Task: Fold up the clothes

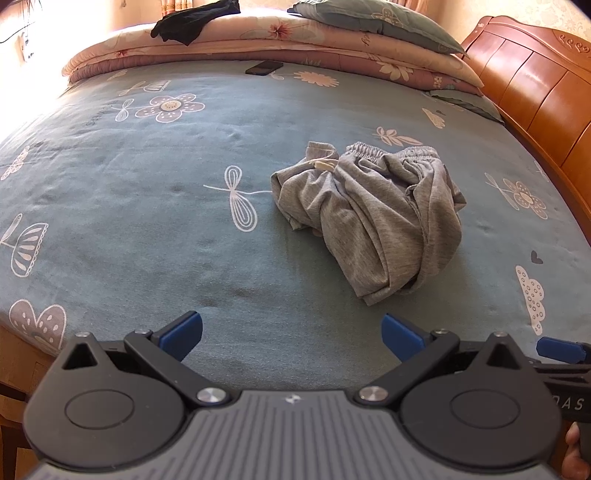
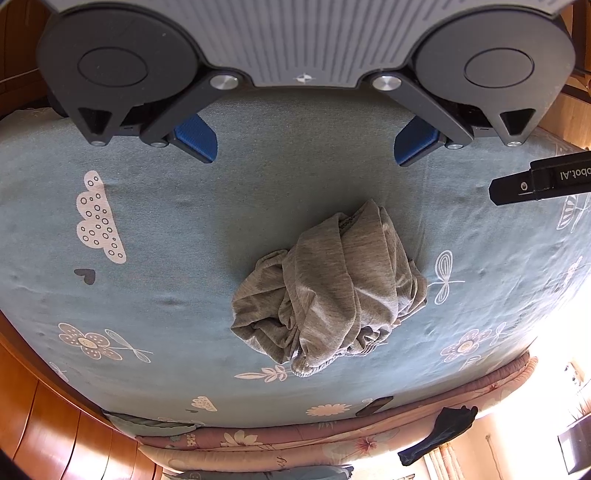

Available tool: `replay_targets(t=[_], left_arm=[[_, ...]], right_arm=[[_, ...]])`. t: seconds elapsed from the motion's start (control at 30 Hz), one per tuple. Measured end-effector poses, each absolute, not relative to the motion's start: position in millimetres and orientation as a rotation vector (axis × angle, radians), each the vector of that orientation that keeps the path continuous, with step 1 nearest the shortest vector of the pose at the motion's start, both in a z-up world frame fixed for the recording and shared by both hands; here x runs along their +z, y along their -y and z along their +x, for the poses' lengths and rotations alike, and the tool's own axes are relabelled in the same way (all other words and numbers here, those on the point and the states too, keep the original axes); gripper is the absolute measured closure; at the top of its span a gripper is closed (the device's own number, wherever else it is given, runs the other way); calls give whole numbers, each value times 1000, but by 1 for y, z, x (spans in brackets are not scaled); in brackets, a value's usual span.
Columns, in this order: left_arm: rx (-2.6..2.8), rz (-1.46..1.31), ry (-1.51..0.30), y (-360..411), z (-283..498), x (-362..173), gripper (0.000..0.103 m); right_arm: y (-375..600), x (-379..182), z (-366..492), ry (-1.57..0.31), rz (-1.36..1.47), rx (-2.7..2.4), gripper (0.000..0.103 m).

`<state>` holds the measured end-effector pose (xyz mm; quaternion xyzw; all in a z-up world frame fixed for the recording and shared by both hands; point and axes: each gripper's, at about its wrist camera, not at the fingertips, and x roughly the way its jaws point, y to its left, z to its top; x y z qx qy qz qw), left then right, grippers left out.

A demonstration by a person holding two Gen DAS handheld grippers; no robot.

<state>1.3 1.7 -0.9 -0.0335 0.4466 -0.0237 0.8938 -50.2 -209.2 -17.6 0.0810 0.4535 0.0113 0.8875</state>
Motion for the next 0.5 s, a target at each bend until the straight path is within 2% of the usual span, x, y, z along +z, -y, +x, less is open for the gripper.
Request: replay_targets(t=[0.5], left_arm=[[-74,-78,-925,0,3,-4,0]], right_arm=[[208,-17,-49,-949,155,13,0]])
